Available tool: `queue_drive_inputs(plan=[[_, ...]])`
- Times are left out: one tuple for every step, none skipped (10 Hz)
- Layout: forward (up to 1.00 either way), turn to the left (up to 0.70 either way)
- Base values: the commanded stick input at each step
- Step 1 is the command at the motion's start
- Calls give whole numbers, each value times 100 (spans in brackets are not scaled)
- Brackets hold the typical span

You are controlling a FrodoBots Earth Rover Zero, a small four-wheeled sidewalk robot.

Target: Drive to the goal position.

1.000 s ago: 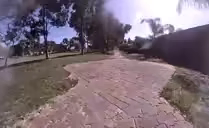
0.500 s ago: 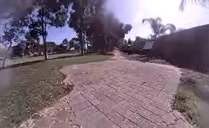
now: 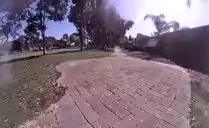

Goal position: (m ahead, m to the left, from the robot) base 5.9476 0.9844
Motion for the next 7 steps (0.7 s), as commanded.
queue_drive_inputs(plan=[[70,-35],[70,-35],[70,-32],[70,-22],[70,-12],[70,0],[70,0]])
